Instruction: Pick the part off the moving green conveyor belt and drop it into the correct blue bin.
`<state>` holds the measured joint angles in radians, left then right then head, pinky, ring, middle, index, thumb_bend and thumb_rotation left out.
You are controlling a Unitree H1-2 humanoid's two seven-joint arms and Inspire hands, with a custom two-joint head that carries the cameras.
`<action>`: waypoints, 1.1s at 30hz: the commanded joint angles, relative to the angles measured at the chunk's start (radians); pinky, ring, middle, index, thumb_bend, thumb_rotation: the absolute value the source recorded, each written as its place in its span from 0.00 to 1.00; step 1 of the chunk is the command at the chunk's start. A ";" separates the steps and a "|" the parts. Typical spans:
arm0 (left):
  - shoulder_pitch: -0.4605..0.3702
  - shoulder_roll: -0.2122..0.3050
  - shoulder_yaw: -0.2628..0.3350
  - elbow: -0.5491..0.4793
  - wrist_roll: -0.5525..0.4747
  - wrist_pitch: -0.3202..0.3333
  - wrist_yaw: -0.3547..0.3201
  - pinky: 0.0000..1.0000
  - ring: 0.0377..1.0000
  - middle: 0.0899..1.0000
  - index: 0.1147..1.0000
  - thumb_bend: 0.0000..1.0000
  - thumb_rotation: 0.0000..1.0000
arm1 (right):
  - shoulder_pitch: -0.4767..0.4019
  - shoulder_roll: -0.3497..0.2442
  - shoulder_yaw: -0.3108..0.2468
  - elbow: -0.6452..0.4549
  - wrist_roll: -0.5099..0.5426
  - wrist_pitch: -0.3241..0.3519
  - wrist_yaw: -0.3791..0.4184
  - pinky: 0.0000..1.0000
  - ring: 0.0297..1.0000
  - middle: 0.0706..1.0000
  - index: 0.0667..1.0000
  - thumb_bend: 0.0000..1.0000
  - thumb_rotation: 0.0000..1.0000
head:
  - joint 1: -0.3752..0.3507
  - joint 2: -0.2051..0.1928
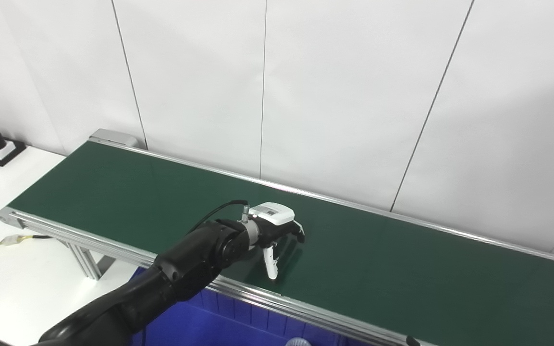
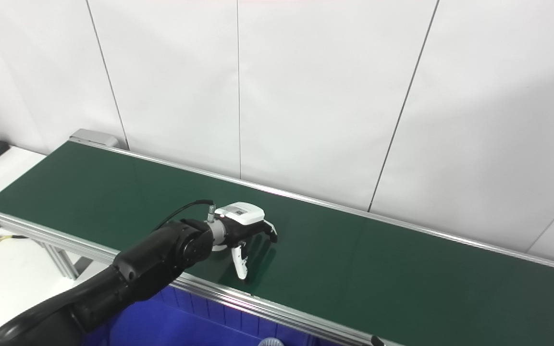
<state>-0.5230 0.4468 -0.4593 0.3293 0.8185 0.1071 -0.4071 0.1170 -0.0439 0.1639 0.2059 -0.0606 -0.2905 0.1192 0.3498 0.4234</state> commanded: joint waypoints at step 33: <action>-0.022 0.039 0.009 -0.013 0.021 -0.031 0.063 0.84 0.83 0.83 0.72 0.82 0.00 | -0.004 0.002 -0.001 -0.027 0.013 -0.062 0.005 0.78 0.83 0.86 0.91 0.28 0.74 | -0.006 0.013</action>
<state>-0.5166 0.4632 -0.4619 0.3280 0.8259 0.0905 -0.3817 0.1177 -0.0445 0.1646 0.2037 -0.0586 -0.2905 0.1210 0.3436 0.4357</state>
